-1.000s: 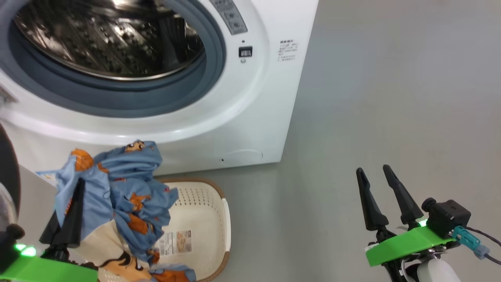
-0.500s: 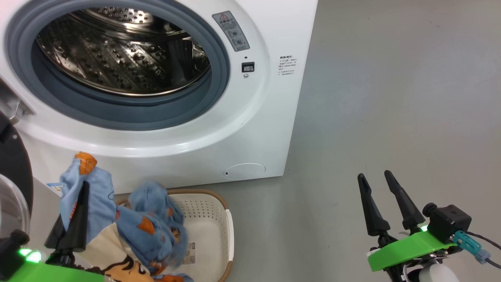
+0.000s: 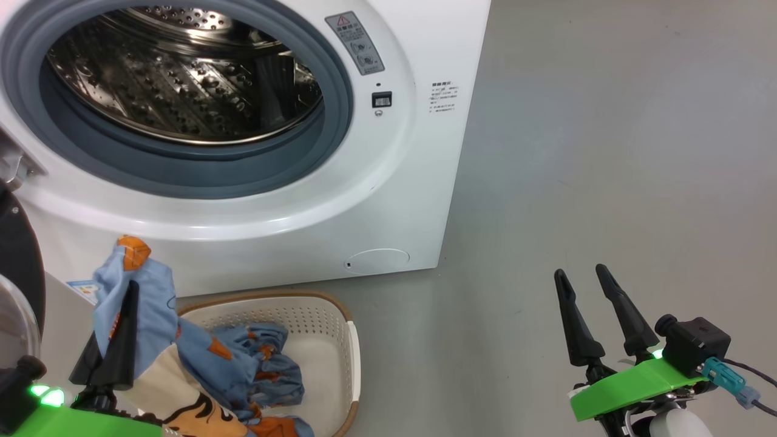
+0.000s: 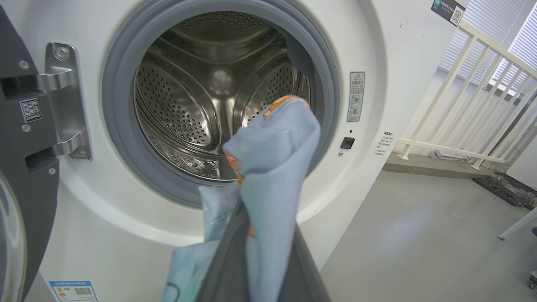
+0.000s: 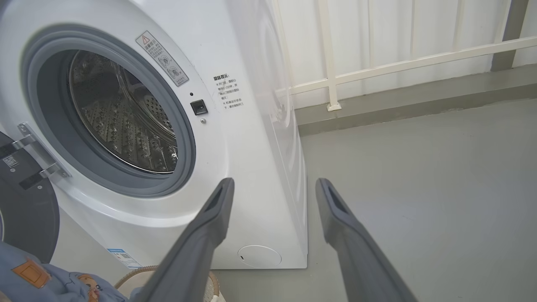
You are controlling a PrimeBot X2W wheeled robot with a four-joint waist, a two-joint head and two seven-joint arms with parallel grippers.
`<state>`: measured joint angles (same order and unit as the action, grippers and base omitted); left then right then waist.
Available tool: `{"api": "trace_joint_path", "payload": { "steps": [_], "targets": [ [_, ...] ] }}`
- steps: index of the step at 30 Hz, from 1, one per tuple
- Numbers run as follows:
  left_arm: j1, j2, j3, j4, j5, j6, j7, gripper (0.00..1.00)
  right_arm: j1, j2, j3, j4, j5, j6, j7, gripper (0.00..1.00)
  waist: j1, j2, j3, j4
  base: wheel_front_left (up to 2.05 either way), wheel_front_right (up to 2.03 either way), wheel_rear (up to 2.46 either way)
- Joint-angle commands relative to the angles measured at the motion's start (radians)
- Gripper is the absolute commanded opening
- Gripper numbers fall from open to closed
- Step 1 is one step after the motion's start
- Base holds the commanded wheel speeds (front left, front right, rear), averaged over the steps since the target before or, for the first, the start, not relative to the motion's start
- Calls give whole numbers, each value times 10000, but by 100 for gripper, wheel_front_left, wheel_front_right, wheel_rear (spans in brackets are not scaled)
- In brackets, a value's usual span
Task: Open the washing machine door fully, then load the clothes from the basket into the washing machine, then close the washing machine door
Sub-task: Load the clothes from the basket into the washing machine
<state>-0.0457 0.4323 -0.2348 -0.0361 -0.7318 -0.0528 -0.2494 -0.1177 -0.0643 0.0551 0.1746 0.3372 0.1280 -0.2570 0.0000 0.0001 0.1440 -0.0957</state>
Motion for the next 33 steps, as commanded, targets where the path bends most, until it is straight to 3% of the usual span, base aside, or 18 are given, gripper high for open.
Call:
{"api": "trace_joint_path", "payload": {
  "steps": [1,10,18,33],
  "targets": [
    [-439,332,396,-230,12,50,-99,0,-95,-44,301,-211,3,27,-48,100,0,-1,26,-11,0,0,0],
    [-1018,656,472,-174,143,22,53,0,-131,-19,344,-204,-26,27,-48,100,0,-1,182,-31,0,0,0],
    [-2641,988,529,142,50,-176,540,0,-311,45,413,-349,-147,27,-48,100,0,-1,775,-132,0,0,0],
    [-6508,1385,-361,3069,-101,-732,1045,0,-591,138,618,-1047,-105,27,-48,100,0,-1,2775,-1006,0,0,0]
  ]
}}
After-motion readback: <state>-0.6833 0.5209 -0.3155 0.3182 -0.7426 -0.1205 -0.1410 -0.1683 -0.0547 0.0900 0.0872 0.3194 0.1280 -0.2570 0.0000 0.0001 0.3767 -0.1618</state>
